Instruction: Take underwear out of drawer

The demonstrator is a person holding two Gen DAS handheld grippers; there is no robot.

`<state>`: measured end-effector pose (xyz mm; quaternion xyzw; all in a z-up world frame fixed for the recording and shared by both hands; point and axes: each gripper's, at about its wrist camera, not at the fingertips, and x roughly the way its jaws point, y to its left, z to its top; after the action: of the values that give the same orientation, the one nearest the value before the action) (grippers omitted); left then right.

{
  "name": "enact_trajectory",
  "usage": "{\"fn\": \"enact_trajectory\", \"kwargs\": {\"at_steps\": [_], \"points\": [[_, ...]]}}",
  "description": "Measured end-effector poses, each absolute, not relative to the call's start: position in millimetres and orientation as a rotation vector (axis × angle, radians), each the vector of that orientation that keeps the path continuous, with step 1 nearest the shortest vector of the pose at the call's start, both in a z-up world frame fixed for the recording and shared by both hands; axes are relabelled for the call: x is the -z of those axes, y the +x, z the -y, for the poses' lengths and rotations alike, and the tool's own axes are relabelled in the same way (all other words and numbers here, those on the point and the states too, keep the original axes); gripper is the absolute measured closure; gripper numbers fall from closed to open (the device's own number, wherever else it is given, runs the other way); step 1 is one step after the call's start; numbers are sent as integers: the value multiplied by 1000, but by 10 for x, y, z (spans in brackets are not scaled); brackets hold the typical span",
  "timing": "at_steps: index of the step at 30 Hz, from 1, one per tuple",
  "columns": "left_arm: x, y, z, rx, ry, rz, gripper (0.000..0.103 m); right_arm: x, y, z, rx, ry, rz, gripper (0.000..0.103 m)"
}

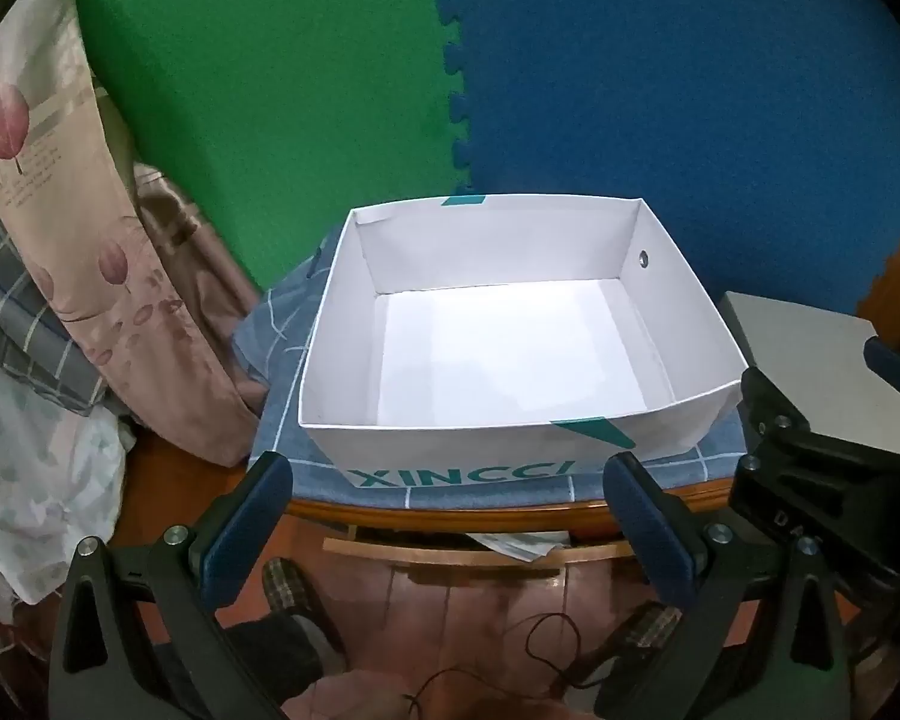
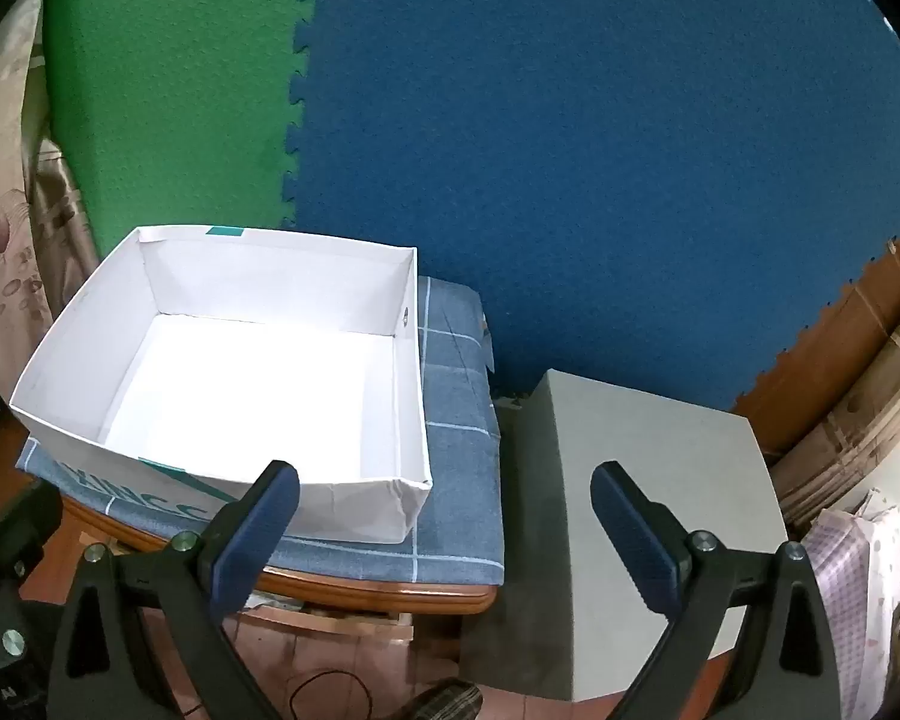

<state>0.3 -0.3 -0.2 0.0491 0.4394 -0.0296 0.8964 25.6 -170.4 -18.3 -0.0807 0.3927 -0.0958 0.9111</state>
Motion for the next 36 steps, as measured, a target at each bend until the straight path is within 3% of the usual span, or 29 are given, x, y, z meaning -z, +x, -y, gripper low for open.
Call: {"fn": "enact_trajectory", "kwargs": {"at_steps": [36], "points": [[18,-42,9,75,108,-913,0,249,242,1684,184,-180,-821,3]]}}
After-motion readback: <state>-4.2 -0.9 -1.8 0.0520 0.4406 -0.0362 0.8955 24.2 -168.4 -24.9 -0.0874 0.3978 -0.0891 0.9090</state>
